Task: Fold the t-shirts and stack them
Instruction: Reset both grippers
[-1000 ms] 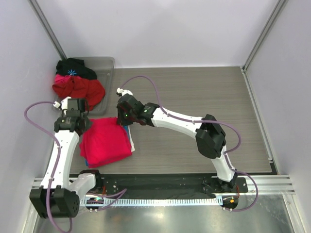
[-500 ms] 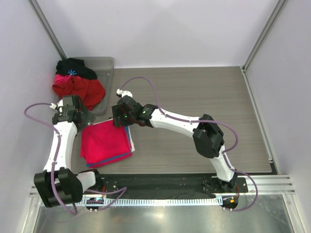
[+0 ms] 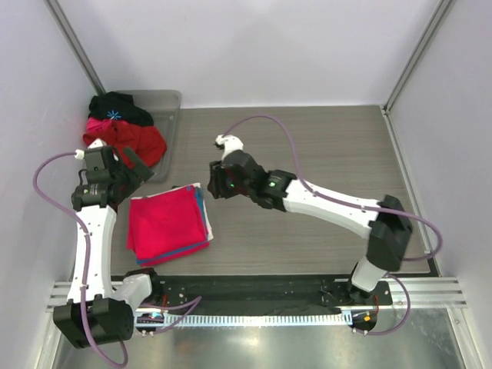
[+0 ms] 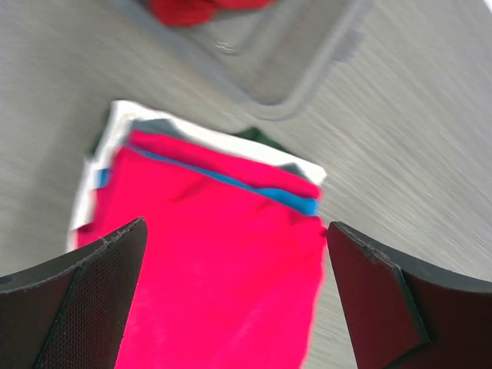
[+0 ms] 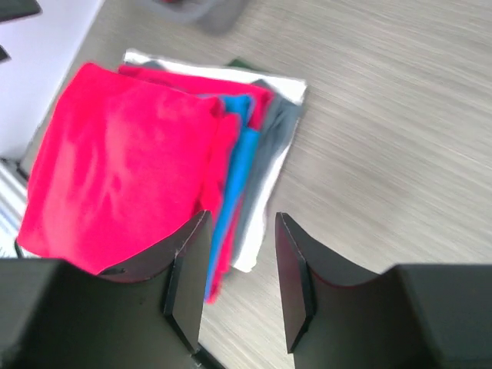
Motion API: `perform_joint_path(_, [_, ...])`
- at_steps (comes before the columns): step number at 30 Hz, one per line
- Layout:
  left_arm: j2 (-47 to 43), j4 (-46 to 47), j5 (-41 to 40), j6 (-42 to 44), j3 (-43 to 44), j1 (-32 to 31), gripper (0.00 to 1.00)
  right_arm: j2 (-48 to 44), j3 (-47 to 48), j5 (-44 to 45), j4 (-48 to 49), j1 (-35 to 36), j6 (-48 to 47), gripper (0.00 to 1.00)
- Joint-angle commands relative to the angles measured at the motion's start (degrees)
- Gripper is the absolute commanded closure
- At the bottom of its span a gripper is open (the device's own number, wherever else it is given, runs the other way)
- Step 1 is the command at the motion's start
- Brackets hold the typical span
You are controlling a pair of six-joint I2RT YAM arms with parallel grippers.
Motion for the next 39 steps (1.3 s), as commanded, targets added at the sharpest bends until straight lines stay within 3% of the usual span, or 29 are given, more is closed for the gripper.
perform_joint_path(1, [0.76, 4.47, 9.57, -0.21, 1.18, -0.44, 0.0, -10.17, -10.69, 5.83, 6.09, -2.66, -1.64, 0.56])
perform_joint_path(5, [-0.3, 8.0, 3.18, -4.16, -1.38, -9.3, 0.0, -20.11, -23.47, 9.18, 10.15, -6.95, -0.59, 0.51])
perform_joint_path(8, [2.24, 9.67, -2.98, -7.24, -0.77, -21.58, 0.01, -27.32, -30.94, 8.13, 10.95, -12.41, 0.73, 0.49])
perform_joint_path(15, [13.31, 20.55, -9.57, -11.38, 0.64, -40.59, 0.0, -38.85, -45.27, 9.35, 12.18, -25.77, 3.36, 0.46])
perform_joint_path(16, [16.46, 21.88, -10.1, -11.38, 0.99, -42.17, 0.0, -39.56, -48.33, 13.53, 13.48, -26.48, 3.63, 0.44])
perform_joint_path(17, [17.71, 23.55, -11.06, -10.94, 0.65, -44.71, 0.01, -40.0, -50.02, 16.19, 14.28, -26.92, 3.98, 0.26])
perform_joint_path(18, [18.76, 27.83, -11.25, -10.76, -0.14, -45.43, 0.0, -40.27, -51.51, 18.21, 14.81, -27.45, 3.72, 0.11])
perform_joint_path(19, [20.69, 30.91, -10.64, -10.67, -1.19, -46.05, 0.0, -40.01, -53.18, 18.67, 15.34, -27.8, 2.85, 0.08])
perform_joint_path(21, [22.28, 41.6, -6.71, -9.71, -6.02, -46.93, 0.01, -39.13, -53.81, 17.72, 15.26, -27.8, 3.02, 0.08])
perform_joint_path(24, [24.66, 49.02, -6.23, -7.52, -9.63, -48.6, 0.0, -37.37, -57.75, 18.14, 21.91, -27.8, 3.02, 0.07])
perform_joint_path(28, [25.72, 51.15, -11.31, -1.03, -11.13, -51.94, 0.01, -38.16, -59.61, 20.17, 24.04, -27.89, 2.93, 0.07])
perform_joint_path(33, [25.1, 62.02, -12.04, 3.83, -16.84, -55.11, 0.0, -39.39, -61.98, 17.97, 28.08, -27.81, 2.75, 0.06])
perform_joint_path(39, [24.4, 60.48, -11.25, 4.79, -16.58, -56.16, 0.01, -37.02, -61.29, 19.64, 28.35, -27.8, 2.31, 0.06])
